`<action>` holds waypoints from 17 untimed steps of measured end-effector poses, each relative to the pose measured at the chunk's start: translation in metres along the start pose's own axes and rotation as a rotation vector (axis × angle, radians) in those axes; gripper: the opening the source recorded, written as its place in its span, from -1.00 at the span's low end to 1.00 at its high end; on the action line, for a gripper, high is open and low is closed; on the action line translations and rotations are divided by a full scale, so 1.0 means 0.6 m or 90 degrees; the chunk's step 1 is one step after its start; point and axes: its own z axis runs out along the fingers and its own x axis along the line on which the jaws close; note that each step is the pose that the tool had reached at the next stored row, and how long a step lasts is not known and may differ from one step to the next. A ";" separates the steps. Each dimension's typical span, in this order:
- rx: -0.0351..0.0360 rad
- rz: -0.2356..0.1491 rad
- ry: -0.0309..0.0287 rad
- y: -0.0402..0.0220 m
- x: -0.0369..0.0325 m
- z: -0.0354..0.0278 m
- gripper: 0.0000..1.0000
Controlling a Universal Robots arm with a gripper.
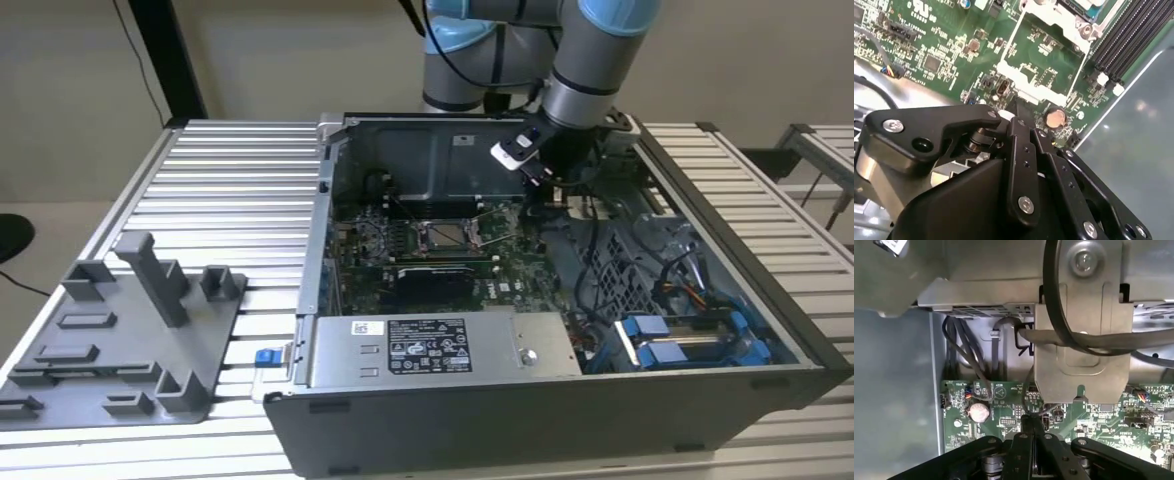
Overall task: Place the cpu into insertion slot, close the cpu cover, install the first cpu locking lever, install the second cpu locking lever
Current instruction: 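Close the cpu cover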
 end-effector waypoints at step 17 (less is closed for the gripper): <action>0.0995 0.007 -0.0018 0.012 -0.003 -0.017 -1.00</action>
